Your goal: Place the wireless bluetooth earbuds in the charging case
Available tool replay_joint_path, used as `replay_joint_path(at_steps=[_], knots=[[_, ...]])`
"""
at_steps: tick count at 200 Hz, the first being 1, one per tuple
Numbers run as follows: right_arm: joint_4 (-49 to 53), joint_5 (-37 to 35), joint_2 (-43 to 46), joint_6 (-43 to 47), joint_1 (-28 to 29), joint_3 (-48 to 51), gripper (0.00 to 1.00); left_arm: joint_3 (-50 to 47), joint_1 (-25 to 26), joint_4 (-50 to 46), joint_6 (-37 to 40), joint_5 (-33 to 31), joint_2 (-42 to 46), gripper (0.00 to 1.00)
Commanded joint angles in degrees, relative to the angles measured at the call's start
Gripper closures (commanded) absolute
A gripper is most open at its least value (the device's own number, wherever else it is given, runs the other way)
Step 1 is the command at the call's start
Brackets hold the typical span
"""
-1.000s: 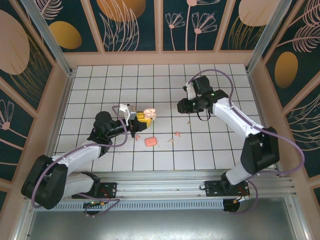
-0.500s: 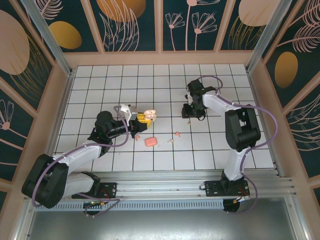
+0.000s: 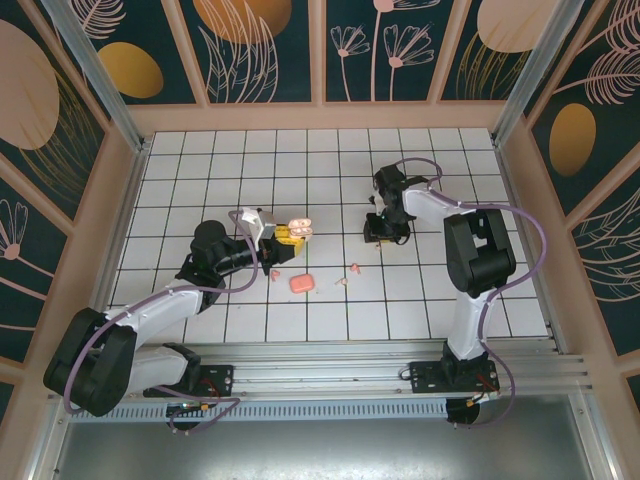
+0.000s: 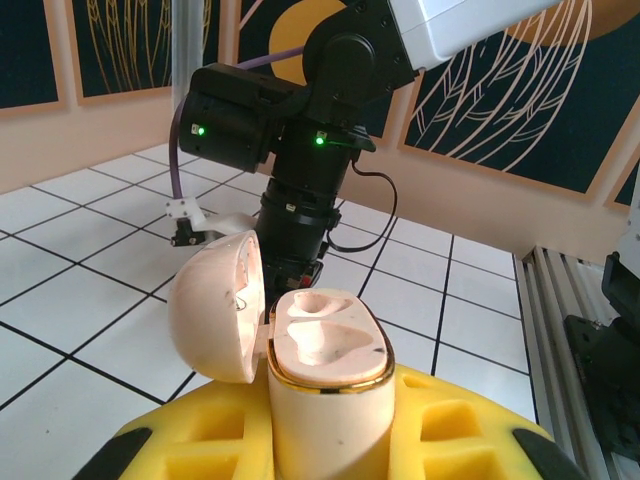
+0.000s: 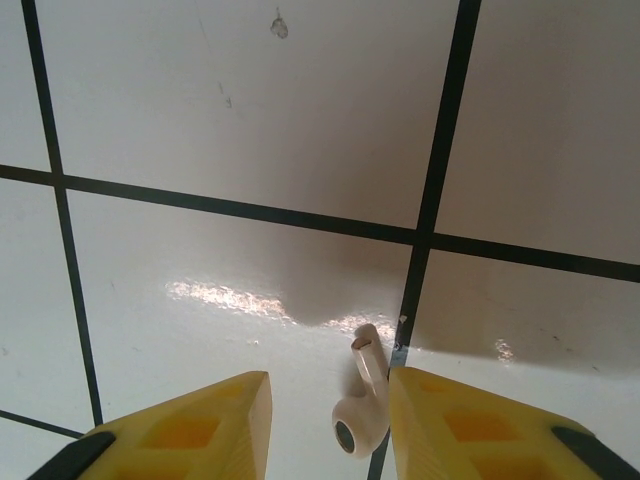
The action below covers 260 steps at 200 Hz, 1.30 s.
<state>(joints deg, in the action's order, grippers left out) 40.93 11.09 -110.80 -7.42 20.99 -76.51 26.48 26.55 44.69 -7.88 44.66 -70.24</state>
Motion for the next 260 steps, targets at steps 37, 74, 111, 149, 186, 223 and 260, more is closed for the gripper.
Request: replay_joint_path(at_steps=[37, 74, 111, 149, 186, 223, 260], knots=[[1.3, 0.4, -1.6, 0.2, 0.1, 0.7, 0.64, 1.4, 0.1, 0.0, 0.8, 0.1, 0.6, 0.82], [1.2, 1.7, -1.7, 0.8, 0.6, 1.2, 0.65, 1.3, 0.1, 0.1, 0.7, 0.1, 0.7, 0.82], [2.1, 4.2, -0.9, 0.0, 1.2, 1.5, 0.68, 1.3, 0.1, -0.4, 0.7, 0.1, 1.2, 0.82], [3.2, 6.5, 1.1, -0.2, 3.3, 1.5, 0.68, 0.7, 0.0, -0.5, 0.9, -0.3, 1.9, 0.82], [6.0, 3.3, 2.9, -1.0, 4.1, -2.1, 0.65, 0.8, 0.1, -0.4, 0.9, 0.0, 2.0, 0.82], [8.3, 0.7, 1.1, -1.3, 4.1, -6.3, 0.62, 0.7, 0.1, -0.2, 0.9, 0.0, 2.0, 0.82], [11.4, -1.7, -2.6, 0.7, 5.8, -7.8, 0.62, 0.3, 0.1, -0.7, 1.0, -0.6, 2.8, 0.82]])
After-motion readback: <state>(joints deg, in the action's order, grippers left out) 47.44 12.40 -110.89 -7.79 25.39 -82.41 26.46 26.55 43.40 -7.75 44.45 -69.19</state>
